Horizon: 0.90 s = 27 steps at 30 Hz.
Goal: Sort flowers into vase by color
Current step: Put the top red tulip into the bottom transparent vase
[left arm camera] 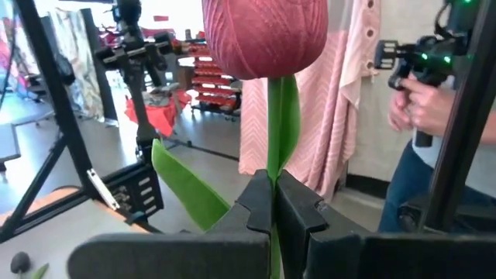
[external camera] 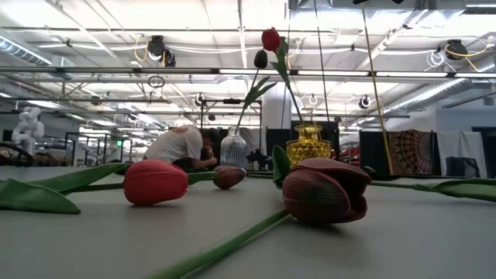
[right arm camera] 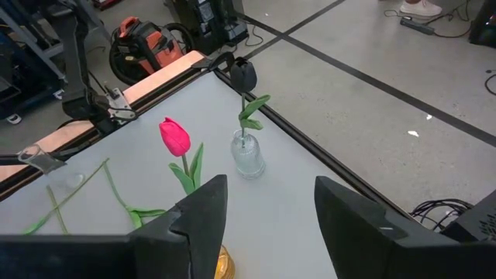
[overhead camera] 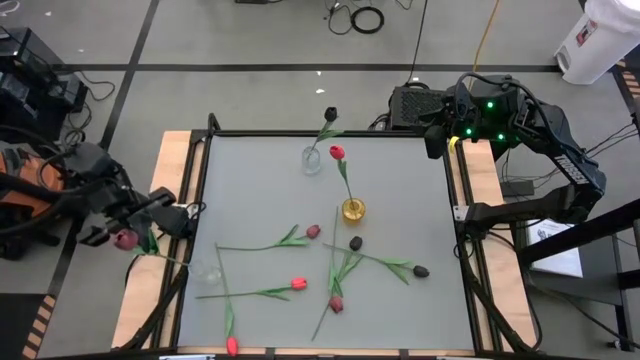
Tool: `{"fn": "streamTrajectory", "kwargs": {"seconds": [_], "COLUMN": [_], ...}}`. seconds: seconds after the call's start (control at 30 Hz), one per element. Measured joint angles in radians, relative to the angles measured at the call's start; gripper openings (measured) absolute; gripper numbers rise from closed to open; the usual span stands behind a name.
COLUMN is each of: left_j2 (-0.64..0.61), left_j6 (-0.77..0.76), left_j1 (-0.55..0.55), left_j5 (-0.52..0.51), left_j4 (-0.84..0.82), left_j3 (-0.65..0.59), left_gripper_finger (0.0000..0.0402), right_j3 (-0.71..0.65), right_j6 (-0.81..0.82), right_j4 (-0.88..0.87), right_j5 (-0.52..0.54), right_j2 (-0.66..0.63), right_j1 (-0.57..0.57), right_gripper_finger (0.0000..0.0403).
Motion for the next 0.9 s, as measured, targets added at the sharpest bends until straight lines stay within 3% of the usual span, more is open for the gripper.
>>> {"fn": "streamTrajectory", "kwargs": {"seconds": [0.4, 0.9], "left_j2": [-0.082, -0.090], "left_j6": [-0.066, -0.079], "left_j1": [0.000, 0.000], "left_j5": [-0.030, -0.111], "left_j4": [0.021, 0.026], "left_j3": [-0.047, -0.066], "left_gripper_finger": [0.0003, 0.0003], "right_j3": [0.000, 0.000], "right_j6": [0.000, 0.000], "right_j4": [0.000, 0.000], "right_j5": [0.000, 0.000], "right_j2": [0.000, 0.000], "right_j1": [0.000, 0.000], "right_gripper_finger": [0.0187, 0.0187]}}
